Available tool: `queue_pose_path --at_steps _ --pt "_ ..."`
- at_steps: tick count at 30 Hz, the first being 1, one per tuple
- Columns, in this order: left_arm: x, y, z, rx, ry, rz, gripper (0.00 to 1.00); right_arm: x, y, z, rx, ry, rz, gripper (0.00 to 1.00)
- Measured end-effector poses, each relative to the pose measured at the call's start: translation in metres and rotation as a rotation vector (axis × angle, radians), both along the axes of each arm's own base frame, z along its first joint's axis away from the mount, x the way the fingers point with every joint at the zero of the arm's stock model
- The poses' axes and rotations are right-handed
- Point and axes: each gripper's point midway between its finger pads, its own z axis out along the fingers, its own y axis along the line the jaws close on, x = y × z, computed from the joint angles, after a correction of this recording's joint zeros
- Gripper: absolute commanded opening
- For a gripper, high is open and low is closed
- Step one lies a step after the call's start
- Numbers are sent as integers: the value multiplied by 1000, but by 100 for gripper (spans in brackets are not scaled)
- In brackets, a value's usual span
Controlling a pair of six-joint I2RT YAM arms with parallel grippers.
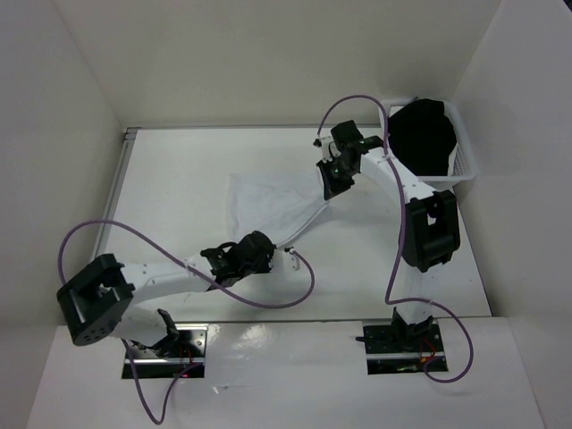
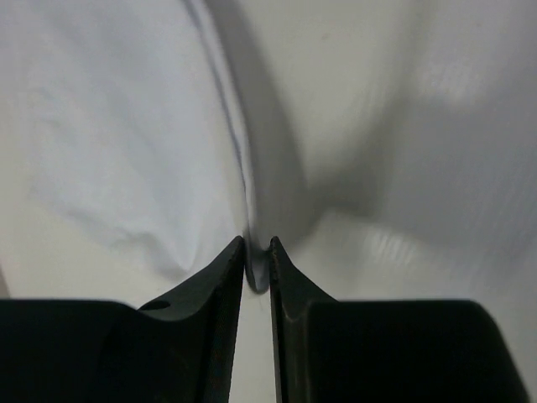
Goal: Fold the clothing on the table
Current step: Fold the skirt
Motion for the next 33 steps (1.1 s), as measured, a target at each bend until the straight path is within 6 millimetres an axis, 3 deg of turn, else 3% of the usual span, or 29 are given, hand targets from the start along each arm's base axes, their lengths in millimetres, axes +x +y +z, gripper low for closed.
queue_pose_path --at_steps 8,11,14,19,20,21,27,33 --pt "14 1 110 -227 -185 72 25 -1 0 12 12 -25 3 0" --pt "13 12 129 -279 -210 107 28 -2 0 17 16 -38 10 0" --pt "13 26 134 -293 -223 140 33 -5 -1 21 15 -44 17 0" --pt "4 35 116 -282 -183 141 65 -8 -2 30 16 -59 24 0" --pt "2 36 107 -266 -168 135 83 -8 -3 31 17 -59 24 0" --pt "-1 37 96 -240 -149 126 87 -8 -2 31 17 -59 24 0" --pt "-13 36 37 -87 -42 75 90 -10 -3 30 15 -52 24 0" --pt "-7 26 18 -45 -42 30 90 -10 -3 28 15 -46 25 0"
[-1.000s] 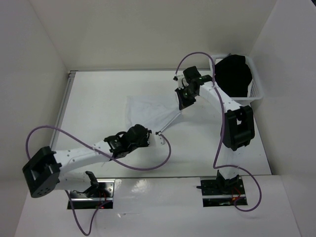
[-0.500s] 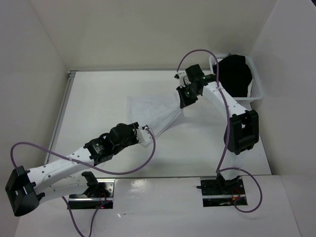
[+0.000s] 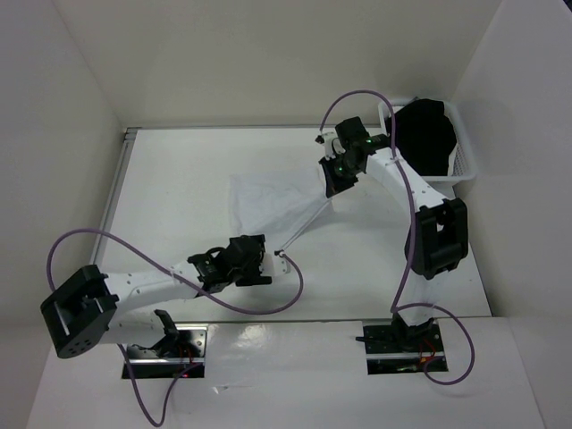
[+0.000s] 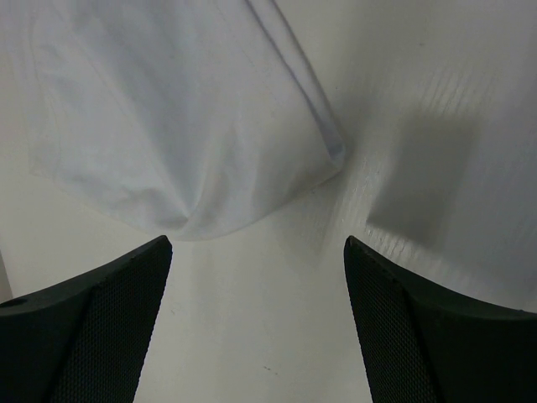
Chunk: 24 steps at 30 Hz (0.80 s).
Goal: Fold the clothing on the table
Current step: Fold the skirt
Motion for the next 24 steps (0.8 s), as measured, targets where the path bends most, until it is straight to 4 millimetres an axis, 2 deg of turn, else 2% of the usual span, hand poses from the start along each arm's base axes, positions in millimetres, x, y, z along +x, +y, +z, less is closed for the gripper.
queue_pose_path --at_steps 8,14,18,21,24 --pt "2 -14 -21 19 20 -47 90 1 0 -9 -7 22 1 0" --pt "9 -28 -21 -3 -14 -74 86 1 1 -11 -8 27 1 0" --pt "14 -38 -22 -13 -27 -88 80 1 0 -14 -11 33 1 0" --pt "16 -44 -24 -21 -28 -95 68 2 -2 -16 -13 36 -3 0" --pt "16 -47 -30 -18 -18 -101 42 3 -3 -16 -13 36 -6 0"
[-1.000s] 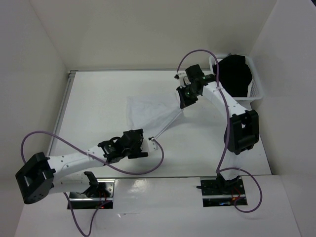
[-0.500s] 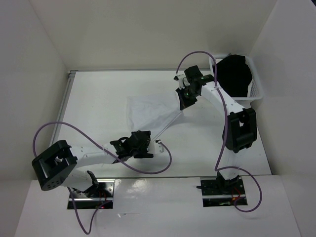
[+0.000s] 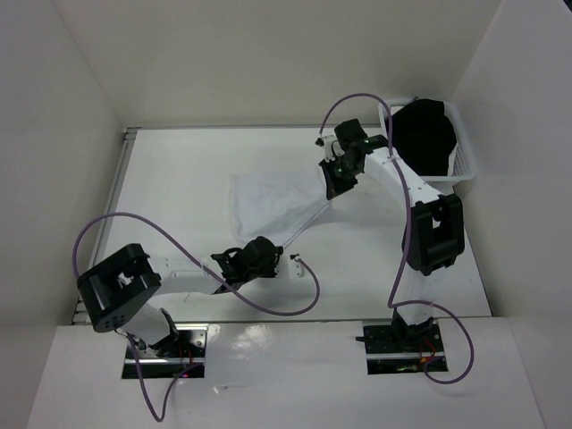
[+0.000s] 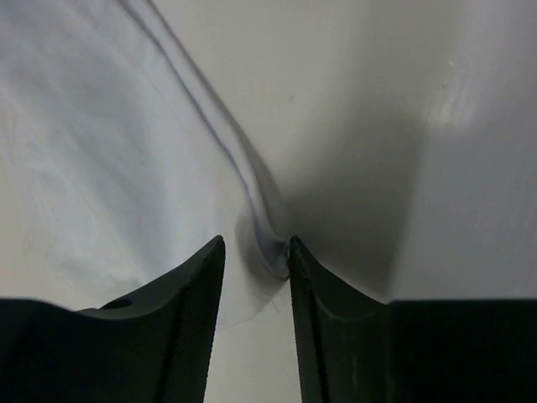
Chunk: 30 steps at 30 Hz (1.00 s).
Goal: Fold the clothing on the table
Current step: Fold the skirt
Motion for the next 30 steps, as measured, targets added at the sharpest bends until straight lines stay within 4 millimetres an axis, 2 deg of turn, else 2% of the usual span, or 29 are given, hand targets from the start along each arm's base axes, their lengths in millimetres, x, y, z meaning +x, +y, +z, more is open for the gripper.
queue_pose_path --at_steps 2,3,8,11,16,19,25,30 --pt "-2 1 -5 14 15 -10 35 0 0 0 0 0 0 0" --pt "-3 1 -6 18 17 -12 35 0 0 0 0 0 0 0" --pt "-7 3 -9 29 38 -13 18 1 -1 1 6 0 -4 0" --pt "-8 5 -11 37 46 -11 13 1 -2 1 10 2 -5 0" --pt "-10 10 -7 49 60 -2 12 1 -2 1 10 2 -4 0" --pt "-7 16 13 20 44 22 12 1 -2 1 10 1 -4 0" --pt "5 16 77 -109 -58 71 12 2 -1 4 16 -4 -3 0" --pt "0 26 103 -163 -86 101 12 1 0 4 17 -1 1 0"
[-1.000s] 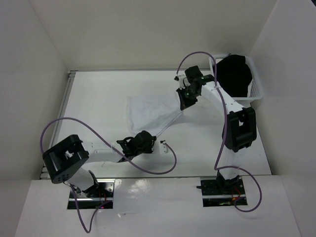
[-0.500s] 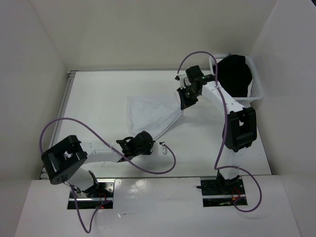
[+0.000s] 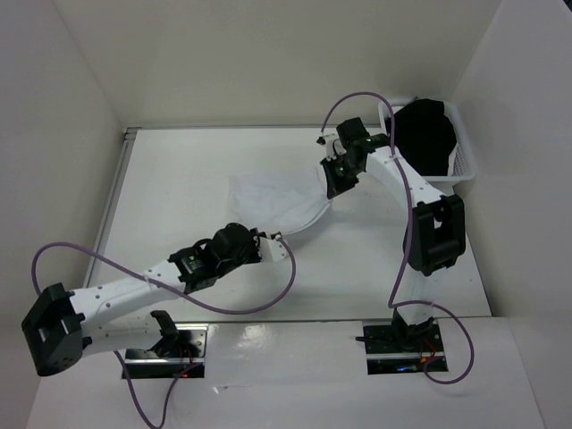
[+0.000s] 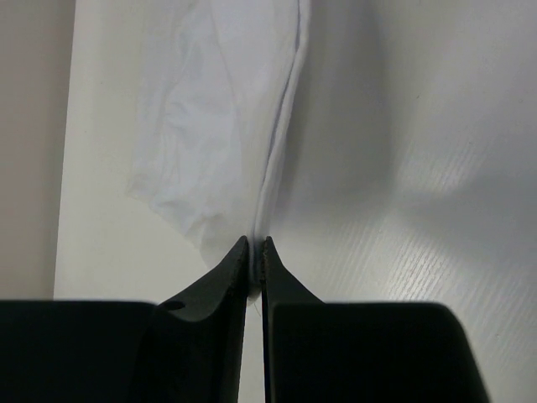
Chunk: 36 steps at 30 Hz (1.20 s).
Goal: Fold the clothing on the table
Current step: Fold the skirt
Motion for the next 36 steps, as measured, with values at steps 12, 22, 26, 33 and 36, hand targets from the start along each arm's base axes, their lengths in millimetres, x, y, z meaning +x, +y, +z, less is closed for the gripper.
queue_pose_path --at_steps 12,22,26,33,36 --pt "-13 31 36 -96 -59 76 16 -16 -3 22 -2 -23 48 0" --pt "-7 49 28 -99 -75 141 16 -5 10 39 11 -36 77 0" --pt "9 55 20 -83 -72 181 16 16 21 38 17 -42 82 0" --pt "53 75 0 -26 -16 266 14 43 34 9 0 13 84 0" --pt "75 80 -1 -36 6 291 14 50 37 -4 -6 35 85 0"
